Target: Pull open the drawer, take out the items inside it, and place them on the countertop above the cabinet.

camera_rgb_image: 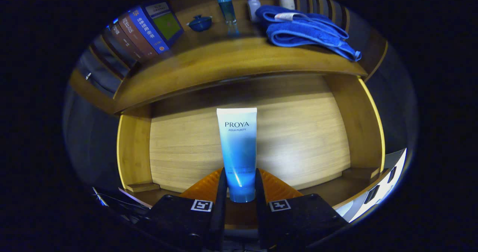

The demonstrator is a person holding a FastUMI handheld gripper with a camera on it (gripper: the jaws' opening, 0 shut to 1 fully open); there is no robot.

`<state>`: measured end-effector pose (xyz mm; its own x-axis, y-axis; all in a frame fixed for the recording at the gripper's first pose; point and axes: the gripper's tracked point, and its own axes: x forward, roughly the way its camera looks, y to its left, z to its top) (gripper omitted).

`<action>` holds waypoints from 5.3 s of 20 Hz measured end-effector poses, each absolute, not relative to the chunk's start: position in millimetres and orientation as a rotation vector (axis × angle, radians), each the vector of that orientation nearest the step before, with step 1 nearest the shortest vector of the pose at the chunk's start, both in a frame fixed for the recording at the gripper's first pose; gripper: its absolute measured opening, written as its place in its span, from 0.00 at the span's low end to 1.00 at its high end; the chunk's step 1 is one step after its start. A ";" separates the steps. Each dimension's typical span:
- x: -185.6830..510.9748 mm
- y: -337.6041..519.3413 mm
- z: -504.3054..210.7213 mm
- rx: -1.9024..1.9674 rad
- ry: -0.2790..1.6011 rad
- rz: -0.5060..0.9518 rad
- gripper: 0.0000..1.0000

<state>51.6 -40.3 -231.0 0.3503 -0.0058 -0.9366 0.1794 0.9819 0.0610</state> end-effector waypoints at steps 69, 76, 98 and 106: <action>-54.7 -33.6 -220.0 0.067 0.501 -0.110 1.00; -49.2 -31.8 -235.1 0.071 0.536 -0.089 1.00; 110.7 -37.8 -250.2 0.109 0.505 -0.089 1.00; 140.4 -41.1 -256.1 0.093 0.505 -0.093 1.00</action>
<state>140.4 -41.1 -256.1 0.8712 -0.0659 -0.4864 0.1117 0.9916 0.0657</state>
